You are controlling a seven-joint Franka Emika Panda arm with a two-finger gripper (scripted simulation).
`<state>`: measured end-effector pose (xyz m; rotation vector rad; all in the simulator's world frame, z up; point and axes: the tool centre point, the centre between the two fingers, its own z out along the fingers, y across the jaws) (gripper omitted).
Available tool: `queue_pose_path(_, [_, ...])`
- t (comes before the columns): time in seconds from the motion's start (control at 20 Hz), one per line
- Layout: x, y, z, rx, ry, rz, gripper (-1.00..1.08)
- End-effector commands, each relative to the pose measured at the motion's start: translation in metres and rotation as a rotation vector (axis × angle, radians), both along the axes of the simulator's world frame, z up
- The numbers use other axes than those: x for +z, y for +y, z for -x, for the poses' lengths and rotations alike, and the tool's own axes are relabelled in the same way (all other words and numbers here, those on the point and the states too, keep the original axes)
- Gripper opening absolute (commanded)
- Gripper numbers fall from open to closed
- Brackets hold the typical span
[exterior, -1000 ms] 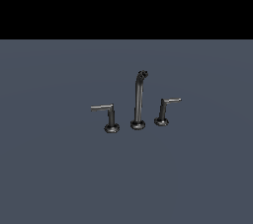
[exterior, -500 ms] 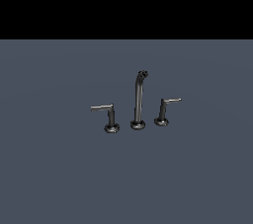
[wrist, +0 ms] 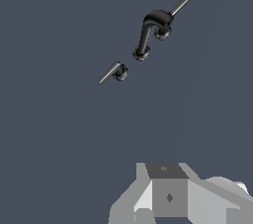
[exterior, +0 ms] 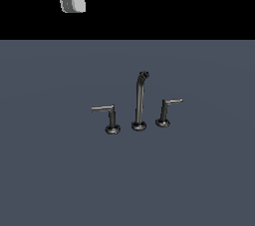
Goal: Turn on the faucet by rotating a designated handle.
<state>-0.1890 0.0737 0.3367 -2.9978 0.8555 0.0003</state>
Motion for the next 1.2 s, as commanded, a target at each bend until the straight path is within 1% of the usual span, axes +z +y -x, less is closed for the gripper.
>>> queue_pose_path(0.0, [-0.016,0.006,-0.009,-0.057,0.001,0.0,-1.0])
queue_pose_path(0.55, [-0.082,0.026,-0.052,-0.284,0.005,0.0,-1.0])
queue_pose_path(1.15, [-0.142,0.033,-0.095,-0.491,0.009,0.002,-1.0])
